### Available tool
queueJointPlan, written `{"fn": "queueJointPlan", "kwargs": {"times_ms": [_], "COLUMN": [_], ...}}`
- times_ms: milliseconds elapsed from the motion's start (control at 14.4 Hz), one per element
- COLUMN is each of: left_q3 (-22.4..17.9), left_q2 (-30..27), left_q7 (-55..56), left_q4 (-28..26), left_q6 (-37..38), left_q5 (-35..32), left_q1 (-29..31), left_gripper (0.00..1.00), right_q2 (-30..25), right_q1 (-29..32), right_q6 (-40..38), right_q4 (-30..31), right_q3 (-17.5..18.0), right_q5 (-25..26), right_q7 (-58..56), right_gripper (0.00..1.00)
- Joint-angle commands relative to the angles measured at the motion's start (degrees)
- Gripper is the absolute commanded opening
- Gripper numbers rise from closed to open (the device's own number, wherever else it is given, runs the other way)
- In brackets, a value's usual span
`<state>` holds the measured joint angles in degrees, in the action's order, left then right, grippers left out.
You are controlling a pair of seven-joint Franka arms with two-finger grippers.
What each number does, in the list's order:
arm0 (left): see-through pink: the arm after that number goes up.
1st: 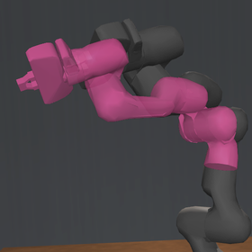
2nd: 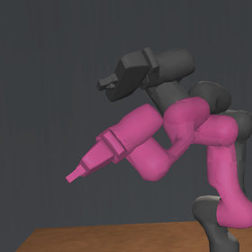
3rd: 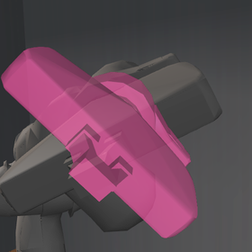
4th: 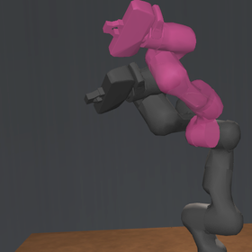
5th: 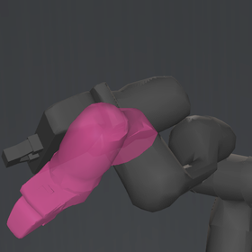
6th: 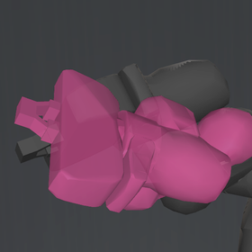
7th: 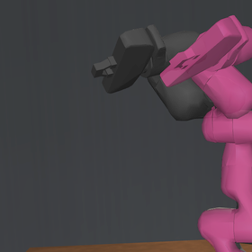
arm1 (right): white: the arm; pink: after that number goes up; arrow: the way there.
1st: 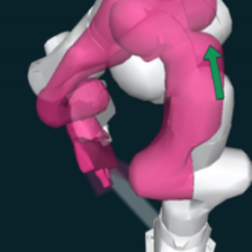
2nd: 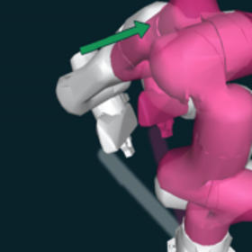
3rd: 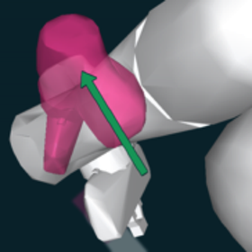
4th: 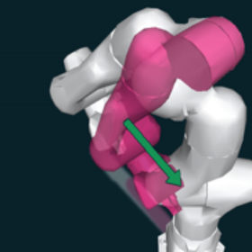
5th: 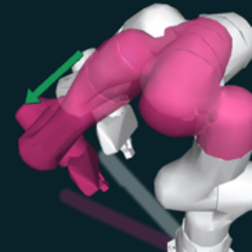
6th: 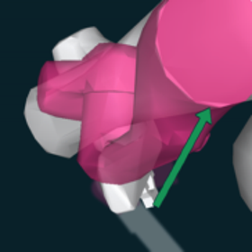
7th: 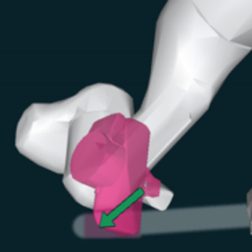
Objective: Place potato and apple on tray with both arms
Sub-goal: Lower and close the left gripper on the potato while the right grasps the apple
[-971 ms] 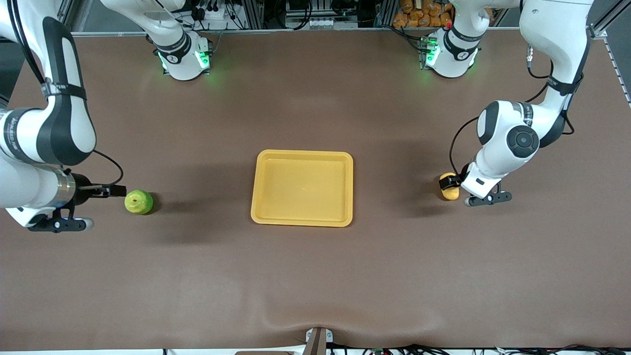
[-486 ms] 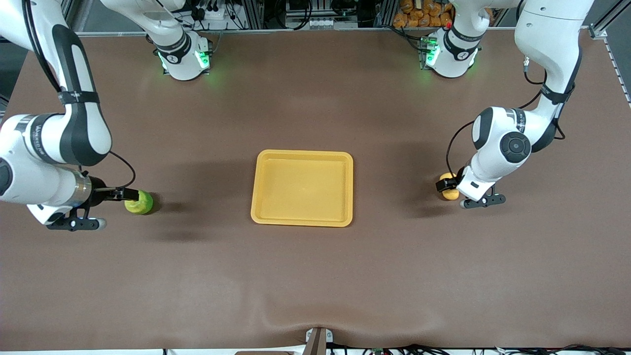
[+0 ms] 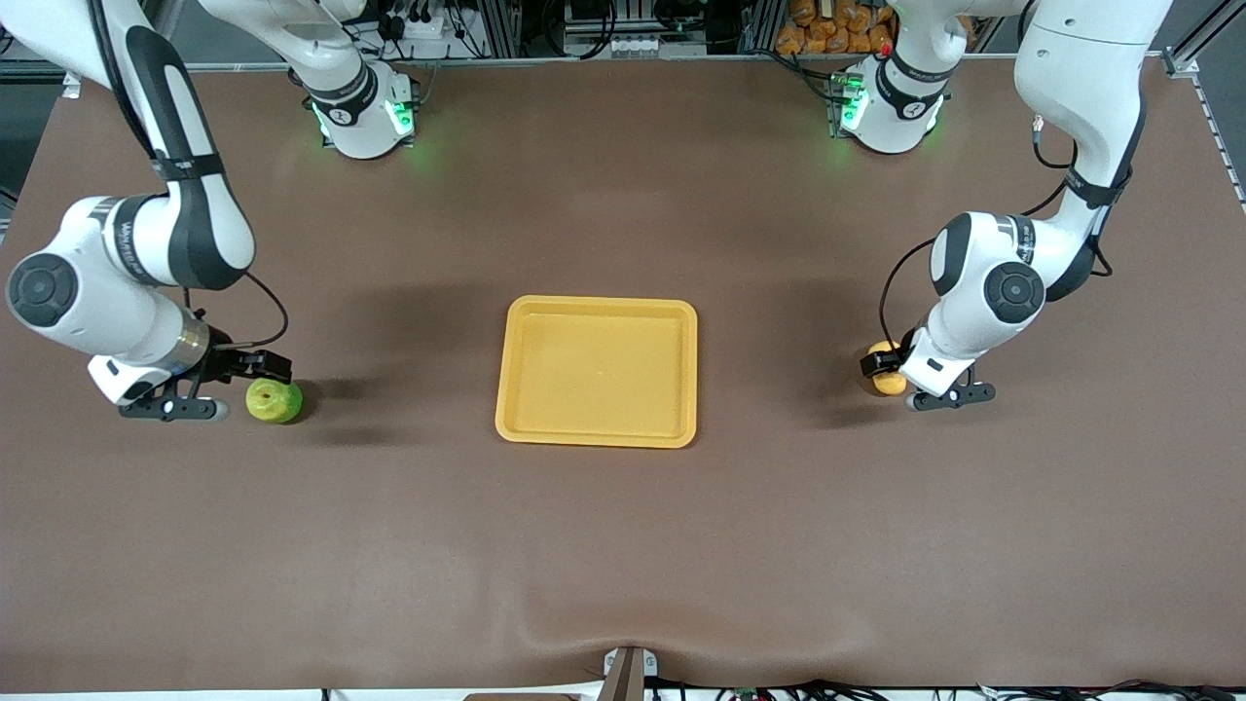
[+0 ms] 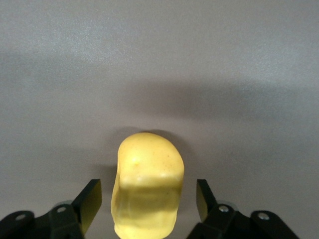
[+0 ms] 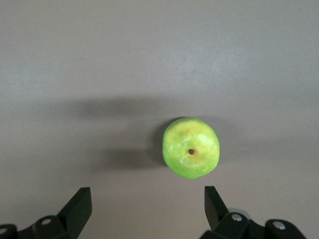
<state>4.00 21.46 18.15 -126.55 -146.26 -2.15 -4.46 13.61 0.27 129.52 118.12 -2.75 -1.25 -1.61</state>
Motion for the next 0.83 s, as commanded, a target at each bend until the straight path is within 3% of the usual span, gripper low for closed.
{"fn": "queueJointPlan", "kwargs": {"times_ms": [0,139,486,624,763], "left_q3": [0.13,0.13,0.22,0.22,0.30], "left_q2": [0.33,0.34,-0.10,-0.89,-1.77], "left_q7": [0.92,0.92,0.92,0.92,0.92], "left_q4": [-0.63,-0.63,-0.54,-0.54,-0.02], "left_q6": [-1.05,-1.05,-0.87,-0.43,0.97], "left_q5": [0.48,0.39,0.39,0.39,0.39], "left_q1": [-0.11,-0.11,-1.33,-2.74,-4.14], "left_gripper": [0.82,0.74,0.30,0.30,0.22], "right_q2": [-2.45,-2.27,0.09,2.29,3.09], "right_q1": [1.49,1.58,2.19,4.38,4.48], "right_q6": [6.25,9.86,15.66,19.88,19.98], "right_q4": [6.93,8.35,8.27,8.27,8.27], "right_q3": [0.38,0.29,0.03,0.20,0.20], "right_q5": [-1.56,-1.56,-0.60,-0.68,-0.68], "right_q7": [-0.06,-0.41,-1.73,-5.93,-6.48], "right_gripper": [1.00,1.00,1.00,1.00,1.00]}}
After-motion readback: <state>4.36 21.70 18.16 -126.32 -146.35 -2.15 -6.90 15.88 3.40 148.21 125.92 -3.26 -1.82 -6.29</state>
